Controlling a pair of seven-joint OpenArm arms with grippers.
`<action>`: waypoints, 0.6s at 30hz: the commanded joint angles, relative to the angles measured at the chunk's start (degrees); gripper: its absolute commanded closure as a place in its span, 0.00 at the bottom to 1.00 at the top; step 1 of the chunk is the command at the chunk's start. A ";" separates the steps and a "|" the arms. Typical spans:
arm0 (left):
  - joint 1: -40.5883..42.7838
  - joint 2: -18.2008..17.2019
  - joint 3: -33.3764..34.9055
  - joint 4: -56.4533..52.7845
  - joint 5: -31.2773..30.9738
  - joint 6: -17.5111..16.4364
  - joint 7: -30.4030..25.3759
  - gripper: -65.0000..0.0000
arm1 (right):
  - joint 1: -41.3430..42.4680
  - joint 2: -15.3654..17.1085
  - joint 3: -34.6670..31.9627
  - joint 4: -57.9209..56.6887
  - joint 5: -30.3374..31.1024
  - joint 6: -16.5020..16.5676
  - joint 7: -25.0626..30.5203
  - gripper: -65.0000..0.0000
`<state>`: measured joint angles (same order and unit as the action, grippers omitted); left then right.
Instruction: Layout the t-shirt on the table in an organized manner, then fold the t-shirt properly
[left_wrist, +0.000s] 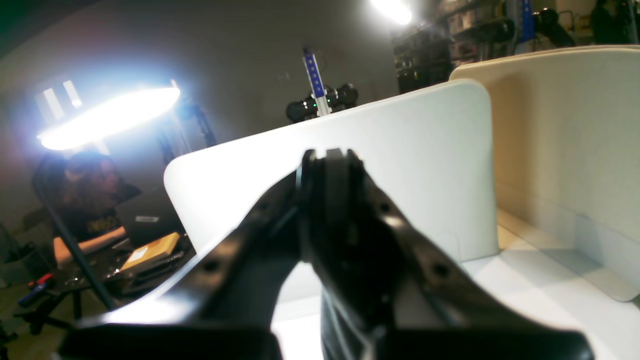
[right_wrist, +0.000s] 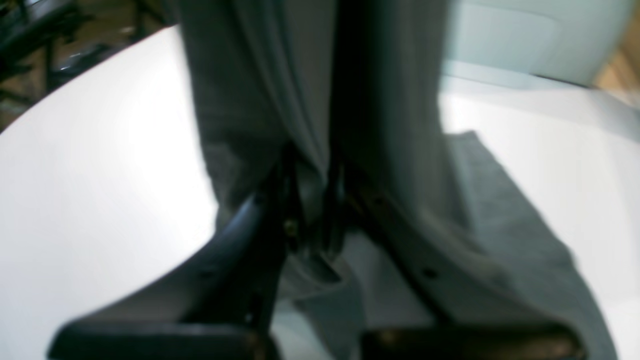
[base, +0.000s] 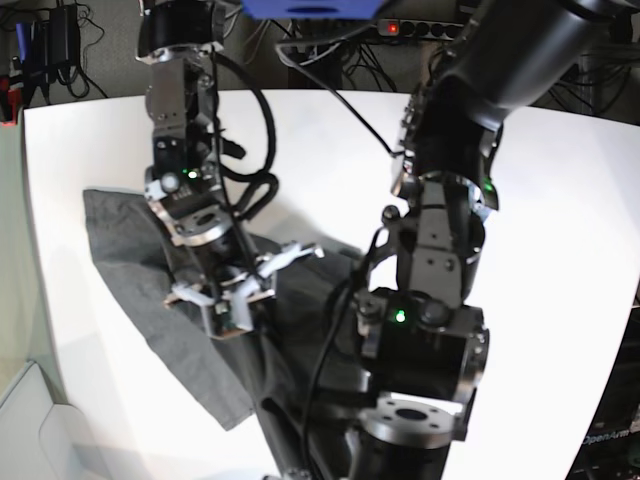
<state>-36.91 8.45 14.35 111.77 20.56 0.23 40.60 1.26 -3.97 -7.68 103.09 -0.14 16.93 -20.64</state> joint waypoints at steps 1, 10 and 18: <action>-0.94 0.21 -0.59 0.72 0.67 0.52 -1.61 0.99 | 0.98 0.14 0.69 1.31 0.36 0.08 1.61 1.00; 5.13 -1.99 -6.39 1.95 0.76 0.17 -2.14 0.99 | 1.69 6.21 6.23 6.14 0.36 0.08 1.61 1.00; 11.19 -4.45 -6.66 4.41 0.76 0.43 -2.14 0.99 | 6.17 7.00 12.39 8.52 0.36 0.08 1.61 1.00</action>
<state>-24.18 3.84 7.90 115.24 20.58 0.01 40.29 6.20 2.83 4.60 110.56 -0.19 17.54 -20.73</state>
